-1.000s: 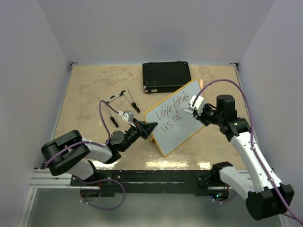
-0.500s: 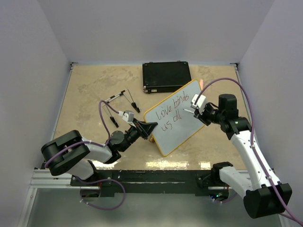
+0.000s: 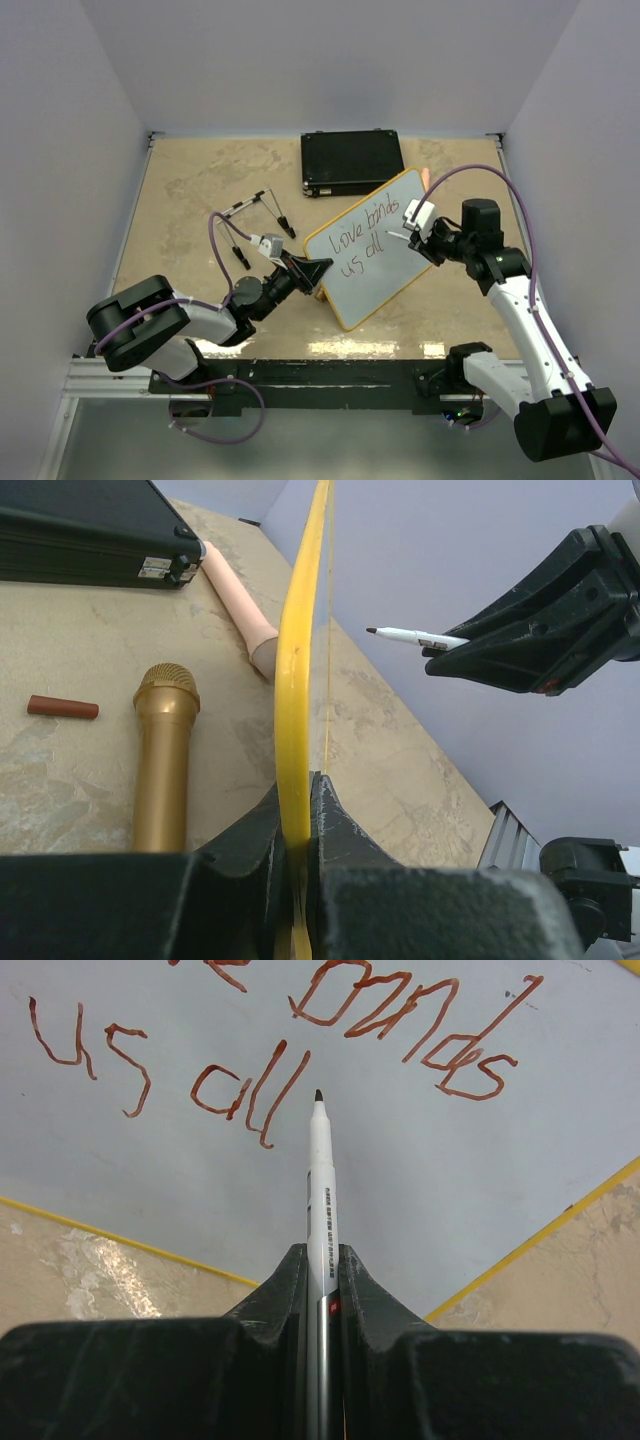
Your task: Write a sentence on the whiteboard
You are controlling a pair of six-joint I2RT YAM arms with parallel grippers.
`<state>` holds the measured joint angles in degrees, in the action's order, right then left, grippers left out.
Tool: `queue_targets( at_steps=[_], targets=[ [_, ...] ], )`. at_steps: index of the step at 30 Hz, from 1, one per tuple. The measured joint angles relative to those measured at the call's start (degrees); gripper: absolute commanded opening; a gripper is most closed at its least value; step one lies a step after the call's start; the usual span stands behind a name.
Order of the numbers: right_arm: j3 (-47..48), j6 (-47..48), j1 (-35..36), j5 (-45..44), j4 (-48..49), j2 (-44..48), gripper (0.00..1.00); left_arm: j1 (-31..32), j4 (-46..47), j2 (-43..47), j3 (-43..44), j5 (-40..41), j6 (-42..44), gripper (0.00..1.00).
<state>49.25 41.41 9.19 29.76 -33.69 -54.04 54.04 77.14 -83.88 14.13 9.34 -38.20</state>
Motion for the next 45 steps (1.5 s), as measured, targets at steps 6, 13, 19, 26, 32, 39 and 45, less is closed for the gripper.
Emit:
queue_targets(
  at_steps=[6, 13, 19, 26, 32, 39, 45],
  targets=[
    [0.00, 0.00, 0.00, 0.02, -0.02, 0.00, 0.00, 0.00, 0.00, 0.00, 0.00, -0.04, 0.00, 0.00],
    [0.02, -0.04, -0.70, 1.29, -0.39, 0.07, 0.00, 0.00, 0.02, 0.00, -0.15, -0.15, -0.04, 0.00],
    [3.30, 0.26, -3.93, 6.51, -4.55, 0.68, 0.00, 0.00, -0.02, 0.31, -0.17, -0.24, 0.07, 0.00],
    [9.60, 0.37, -7.34, 12.11, -5.62, 2.29, 0.00, 0.00, -0.33, 1.07, -0.15, -1.01, 0.96, 0.00],
    [6.32, -0.55, -8.55, 14.19, -4.46, 3.72, 0.00, 0.00, -1.44, 2.14, -0.17, -1.57, 1.40, 0.00],
    [5.60, 0.42, -11.21, 20.76, -5.09, 5.81, 0.00, 0.00, -1.92, 2.60, -0.15, -2.80, 1.38, 0.00],
    [5.62, 3.91, -11.26, 25.99, -7.67, 6.12, 0.00, 0.00, -3.32, 3.80, -0.15, -3.74, 1.36, 0.00]
  ],
)
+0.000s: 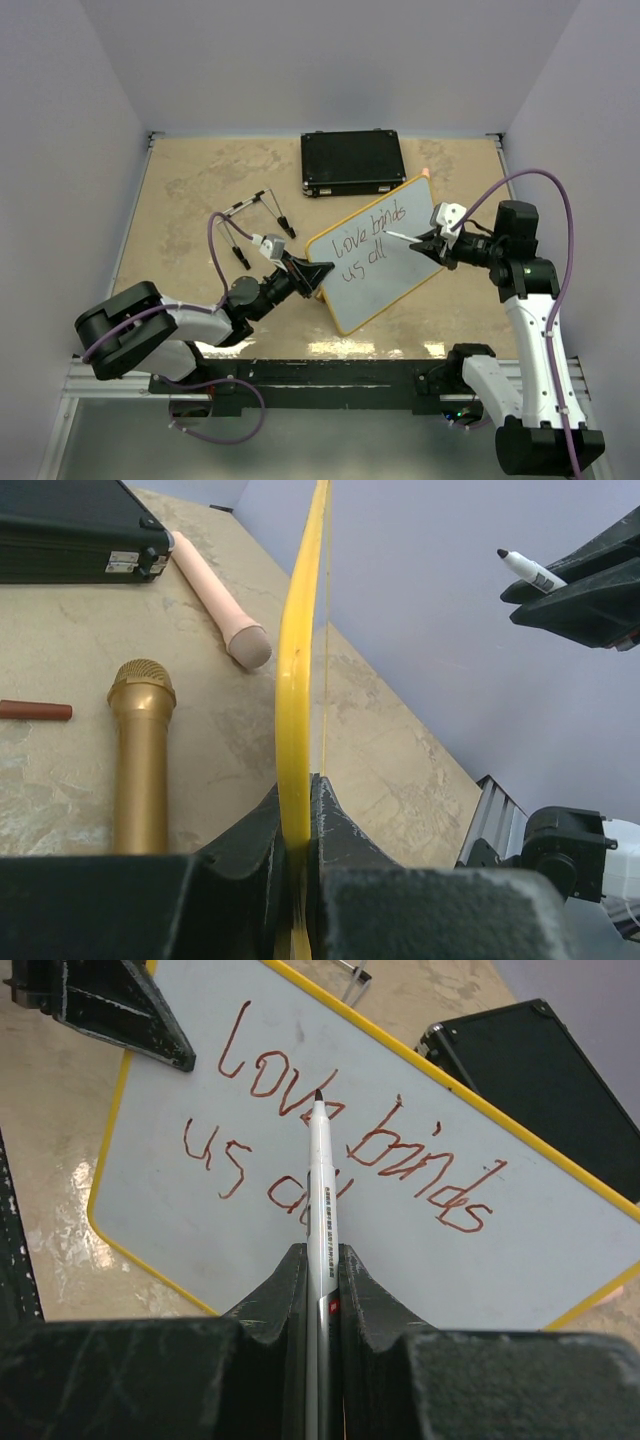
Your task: Write a sentence on the whiteboard
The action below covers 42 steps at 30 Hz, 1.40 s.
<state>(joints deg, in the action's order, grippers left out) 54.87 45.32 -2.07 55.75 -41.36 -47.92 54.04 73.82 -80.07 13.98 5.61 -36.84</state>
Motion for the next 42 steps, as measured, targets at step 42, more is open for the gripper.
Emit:
queue_targets(
  at_steps=[42],
  targets=[
    [1.84, 6.12, -2.34, -14.16, -3.08, -7.67, 0.00, 0.11, -2.99, 2.95, -0.72, -1.22, 0.02, 0.00]
  ],
)
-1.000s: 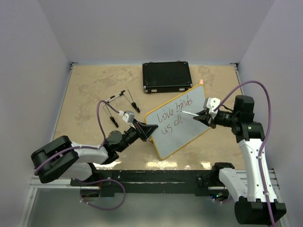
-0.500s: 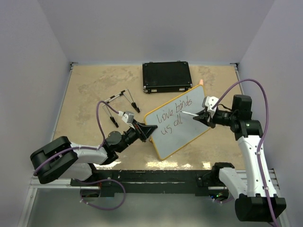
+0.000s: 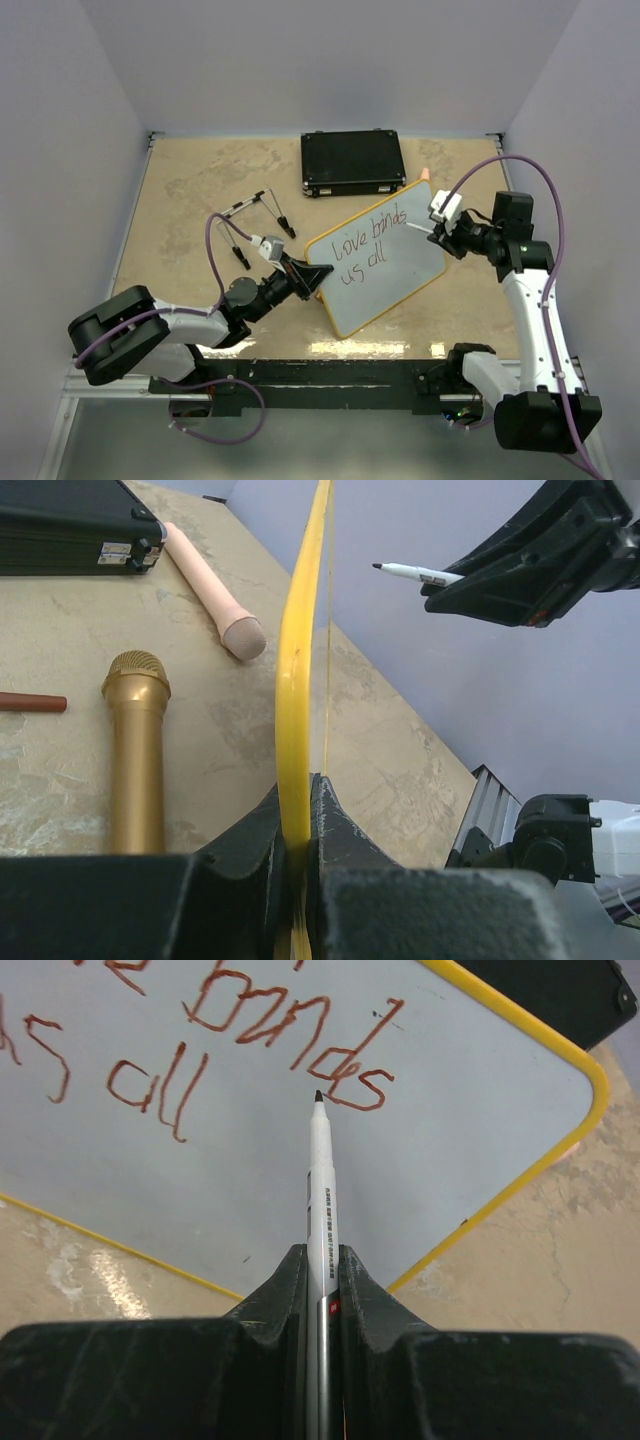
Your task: Write a sentence on the whiteboard
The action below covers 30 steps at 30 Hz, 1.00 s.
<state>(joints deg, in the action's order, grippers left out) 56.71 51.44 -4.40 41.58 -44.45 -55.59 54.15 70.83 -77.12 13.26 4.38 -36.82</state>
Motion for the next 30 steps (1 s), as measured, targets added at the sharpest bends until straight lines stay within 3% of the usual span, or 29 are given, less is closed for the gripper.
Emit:
queue_targets(
  at_steps=[12, 30],
  targets=[
    [-4.02, 1.84, -0.50, -1.79, 2.67, -1.01, 0.00, 0.00, 0.11, -0.17, 0.02, 0.02, 0.00, 0.00],
    [-6.58, 12.20, 0.22, -0.02, -2.27, -3.72, 0.00, 0.00, 0.66, -1.11, 0.44, -0.02, -0.02, 0.00]
  ],
)
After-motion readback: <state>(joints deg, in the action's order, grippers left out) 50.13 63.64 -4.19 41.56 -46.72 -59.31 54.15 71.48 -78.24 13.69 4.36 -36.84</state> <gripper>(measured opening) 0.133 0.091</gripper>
